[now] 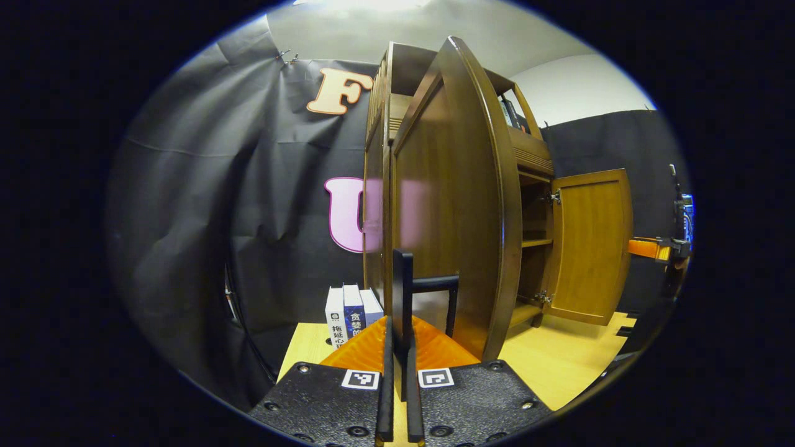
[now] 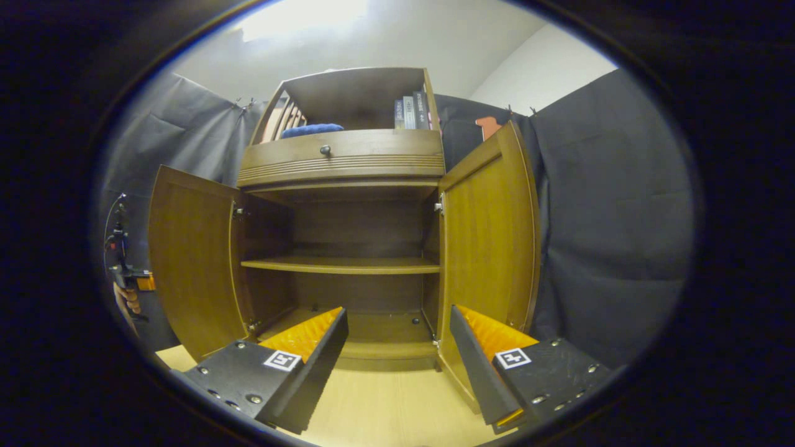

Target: Open the right door of the double-door shoe cabinet with the right hand, and open the left door with the left hand.

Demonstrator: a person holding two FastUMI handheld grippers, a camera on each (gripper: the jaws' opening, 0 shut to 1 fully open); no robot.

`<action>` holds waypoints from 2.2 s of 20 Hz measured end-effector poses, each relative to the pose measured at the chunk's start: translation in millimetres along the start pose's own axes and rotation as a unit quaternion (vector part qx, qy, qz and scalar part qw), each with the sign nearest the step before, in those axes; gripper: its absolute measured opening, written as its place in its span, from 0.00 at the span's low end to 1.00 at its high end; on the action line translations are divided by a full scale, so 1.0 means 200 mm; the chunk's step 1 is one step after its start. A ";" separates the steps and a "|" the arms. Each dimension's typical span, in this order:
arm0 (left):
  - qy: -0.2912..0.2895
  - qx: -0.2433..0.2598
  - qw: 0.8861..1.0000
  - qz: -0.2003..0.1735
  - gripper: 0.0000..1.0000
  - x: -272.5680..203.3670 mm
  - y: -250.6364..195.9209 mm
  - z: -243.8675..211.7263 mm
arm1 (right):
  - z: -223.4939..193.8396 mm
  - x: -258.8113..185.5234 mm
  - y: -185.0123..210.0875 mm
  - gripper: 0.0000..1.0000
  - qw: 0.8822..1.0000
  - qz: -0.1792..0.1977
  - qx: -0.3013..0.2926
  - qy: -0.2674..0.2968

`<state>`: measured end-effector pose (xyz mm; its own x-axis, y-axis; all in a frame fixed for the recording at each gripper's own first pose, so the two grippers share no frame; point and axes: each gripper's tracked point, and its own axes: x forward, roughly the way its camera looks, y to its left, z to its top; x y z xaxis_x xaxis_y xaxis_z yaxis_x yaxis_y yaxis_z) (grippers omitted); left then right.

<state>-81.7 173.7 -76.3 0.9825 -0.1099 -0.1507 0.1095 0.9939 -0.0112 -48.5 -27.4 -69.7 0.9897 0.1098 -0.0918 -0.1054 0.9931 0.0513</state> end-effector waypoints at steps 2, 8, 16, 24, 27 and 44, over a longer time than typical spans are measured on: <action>-0.004 0.005 1.000 0.001 0.08 -0.01 -0.01 0.01 | -0.01 0.00 0.01 0.98 1.000 0.002 0.003 -0.001; -0.013 0.020 1.000 0.016 0.07 0.01 -0.04 0.02 | -0.06 0.00 0.03 0.98 1.000 0.010 0.008 0.003; -0.013 0.026 0.999 0.019 0.29 -0.10 -0.04 0.01 | -0.08 0.00 0.04 0.98 1.000 0.009 0.011 0.006; -0.025 0.023 0.999 0.040 0.41 -0.20 -0.04 0.05 | -0.10 -0.02 0.09 0.98 1.000 0.015 0.008 0.001; -0.030 0.023 0.998 0.058 0.48 -0.23 -0.03 0.09 | -0.07 -0.04 0.08 0.98 1.000 0.012 0.012 -0.004; -0.100 0.006 0.981 0.167 0.81 -0.51 -0.23 0.45 | 0.12 -0.15 0.05 0.98 0.999 0.036 0.006 -0.025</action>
<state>-173.7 137.8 28.3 0.9737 0.2217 0.0533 -0.2229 0.9747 0.0170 -76.0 -22.6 -43.5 0.9834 0.1778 -0.0375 -0.1749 0.9822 0.0688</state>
